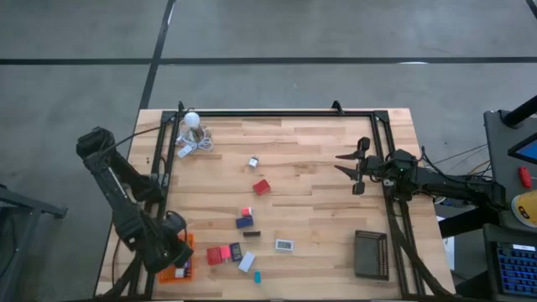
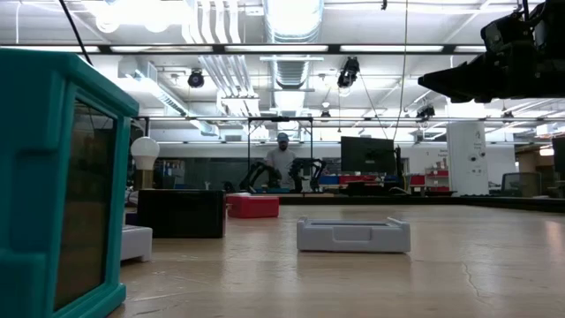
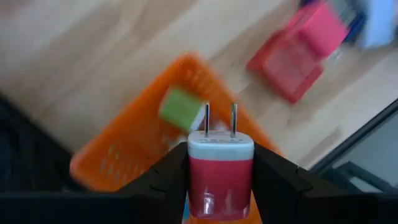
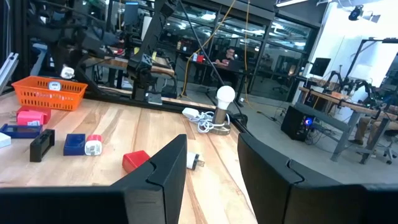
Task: Pick & Place Office items
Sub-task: Put the left white pink charger adapter into the orange bin
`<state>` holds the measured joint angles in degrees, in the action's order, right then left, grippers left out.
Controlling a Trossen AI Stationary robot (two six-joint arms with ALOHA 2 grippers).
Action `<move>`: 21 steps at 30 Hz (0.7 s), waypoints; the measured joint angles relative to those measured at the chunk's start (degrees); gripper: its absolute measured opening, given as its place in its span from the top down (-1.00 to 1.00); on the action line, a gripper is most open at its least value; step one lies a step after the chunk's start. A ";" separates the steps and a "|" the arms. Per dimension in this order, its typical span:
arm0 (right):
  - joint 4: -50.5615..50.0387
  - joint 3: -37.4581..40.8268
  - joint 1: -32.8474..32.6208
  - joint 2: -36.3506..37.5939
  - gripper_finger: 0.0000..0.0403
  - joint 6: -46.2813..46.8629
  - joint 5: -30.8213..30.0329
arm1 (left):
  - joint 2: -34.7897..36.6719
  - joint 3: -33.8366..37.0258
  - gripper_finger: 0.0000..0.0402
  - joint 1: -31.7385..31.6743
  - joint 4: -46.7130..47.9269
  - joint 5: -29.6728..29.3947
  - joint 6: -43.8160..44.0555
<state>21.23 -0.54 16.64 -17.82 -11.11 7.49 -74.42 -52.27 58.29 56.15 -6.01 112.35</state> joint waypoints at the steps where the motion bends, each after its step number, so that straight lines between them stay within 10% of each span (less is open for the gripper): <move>1: 0.00 0.01 0.00 -0.01 0.31 0.00 0.00 | -0.08 0.00 0.26 0.65 0.04 0.90 1.37; 21: 0.00 0.00 0.00 -0.01 0.31 0.00 0.01 | -7.62 0.07 0.26 3.73 -0.22 2.46 5.89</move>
<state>21.23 -0.54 16.64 -17.82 -11.11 7.50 -82.05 -52.21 62.02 55.94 -3.55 118.24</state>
